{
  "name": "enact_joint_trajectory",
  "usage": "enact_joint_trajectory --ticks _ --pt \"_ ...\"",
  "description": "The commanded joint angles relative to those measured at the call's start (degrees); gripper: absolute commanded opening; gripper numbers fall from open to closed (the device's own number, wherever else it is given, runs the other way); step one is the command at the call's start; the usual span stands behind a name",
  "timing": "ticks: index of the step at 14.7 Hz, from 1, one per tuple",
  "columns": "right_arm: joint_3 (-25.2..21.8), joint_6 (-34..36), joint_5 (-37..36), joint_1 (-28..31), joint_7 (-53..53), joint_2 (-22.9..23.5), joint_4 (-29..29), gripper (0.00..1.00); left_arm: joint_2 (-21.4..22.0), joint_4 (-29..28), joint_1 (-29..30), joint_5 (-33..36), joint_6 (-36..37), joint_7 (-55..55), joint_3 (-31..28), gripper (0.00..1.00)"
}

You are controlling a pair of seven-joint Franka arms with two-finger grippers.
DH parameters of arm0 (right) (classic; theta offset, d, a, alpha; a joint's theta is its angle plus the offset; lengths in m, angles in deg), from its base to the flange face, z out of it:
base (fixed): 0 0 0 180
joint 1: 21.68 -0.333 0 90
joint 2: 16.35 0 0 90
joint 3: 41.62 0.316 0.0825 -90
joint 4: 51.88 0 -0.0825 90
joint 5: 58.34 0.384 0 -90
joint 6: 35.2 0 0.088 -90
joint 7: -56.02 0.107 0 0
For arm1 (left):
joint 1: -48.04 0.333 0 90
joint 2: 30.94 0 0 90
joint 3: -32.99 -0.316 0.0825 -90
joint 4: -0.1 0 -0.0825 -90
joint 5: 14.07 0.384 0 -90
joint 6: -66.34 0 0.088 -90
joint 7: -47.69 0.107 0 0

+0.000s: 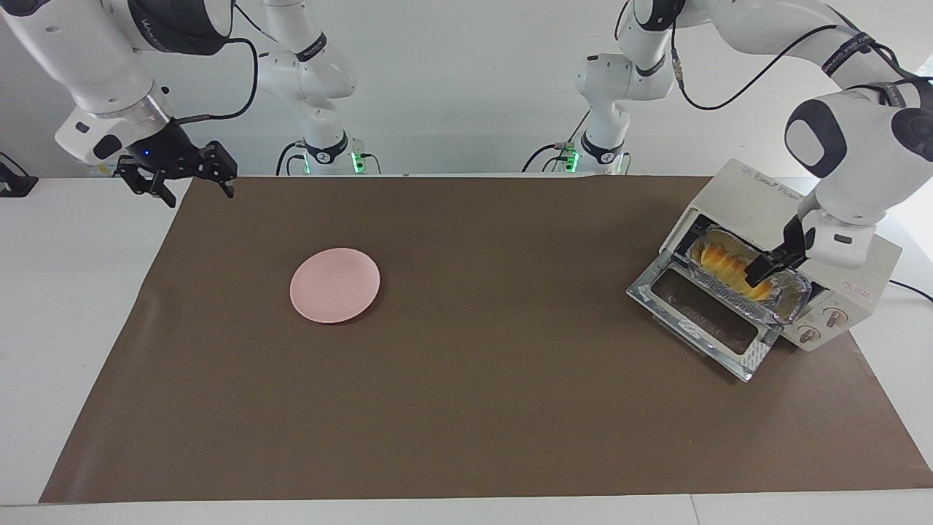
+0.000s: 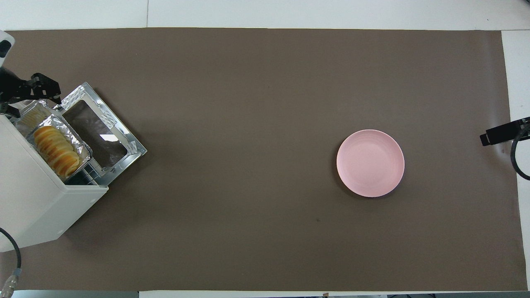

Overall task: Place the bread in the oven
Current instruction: 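Raise the left gripper away from the tray in the oven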

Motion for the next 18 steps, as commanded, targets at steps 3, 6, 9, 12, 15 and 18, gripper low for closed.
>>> enact_joint_trajectory --ticks 3,6,9,12,15,18 --pt "0.6 0.7 -0.2 0.7 0.3 -1.2 1.0 1.0 7.2 -2.3 2.4 -0.2 3.4 5.3 0.2 1.0" --pt "0.6 0.6 -0.2 0.7 0.3 -1.2 1.0 1.0 10.2 -2.1 2.1 -0.2 4.9 5.1 0.2 1.0" --pt "0.6 0.7 -0.2 0.7 0.3 -1.2 1.0 1.0 10.0 -1.3 1.1 -0.2 5.0 4.6 1.0 1.0" --pt "0.6 0.6 -0.2 0.7 0.3 -1.2 1.0 1.0 10.5 -1.2 1.2 -0.2 6.4 4.6 5.6 1.0" --pt "0.6 0.7 -0.2 0.7 0.3 -1.2 1.0 1.0 11.5 -2.5 3.7 -0.2 6.5 4.6 11.0 1.0" --pt "0.6 0.7 -0.2 0.7 0.3 -1.2 1.0 1.0 15.1 -8.0 5.4 -0.2 5.8 5.0 15.2 1.0"
